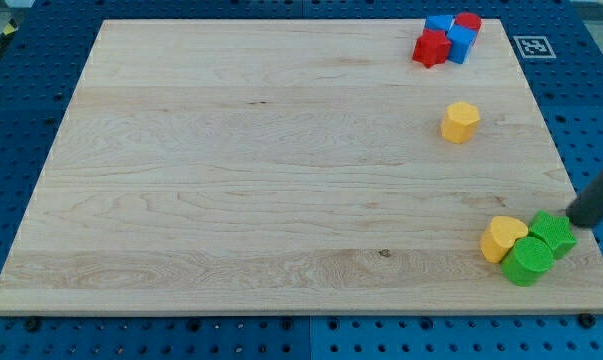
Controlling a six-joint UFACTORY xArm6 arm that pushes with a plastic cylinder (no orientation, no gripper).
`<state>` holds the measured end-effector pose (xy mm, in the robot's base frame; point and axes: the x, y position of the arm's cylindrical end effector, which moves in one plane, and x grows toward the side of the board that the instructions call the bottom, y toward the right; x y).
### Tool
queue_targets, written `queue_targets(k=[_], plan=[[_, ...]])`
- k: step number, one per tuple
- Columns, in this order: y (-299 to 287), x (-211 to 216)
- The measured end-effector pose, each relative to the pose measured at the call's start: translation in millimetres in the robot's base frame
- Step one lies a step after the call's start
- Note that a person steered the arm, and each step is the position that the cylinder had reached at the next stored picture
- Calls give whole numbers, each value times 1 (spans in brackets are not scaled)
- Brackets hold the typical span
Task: Move the yellow hexagon to the group of blocks
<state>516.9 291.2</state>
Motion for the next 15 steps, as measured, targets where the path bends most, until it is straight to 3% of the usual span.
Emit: queue_targets(k=[1, 3, 4, 6, 9, 11, 13, 15], plan=[[1, -66], [-84, -164], [-101, -168], [-96, -119], [-136, -113], [-80, -78], [-71, -97], [-66, -75]])
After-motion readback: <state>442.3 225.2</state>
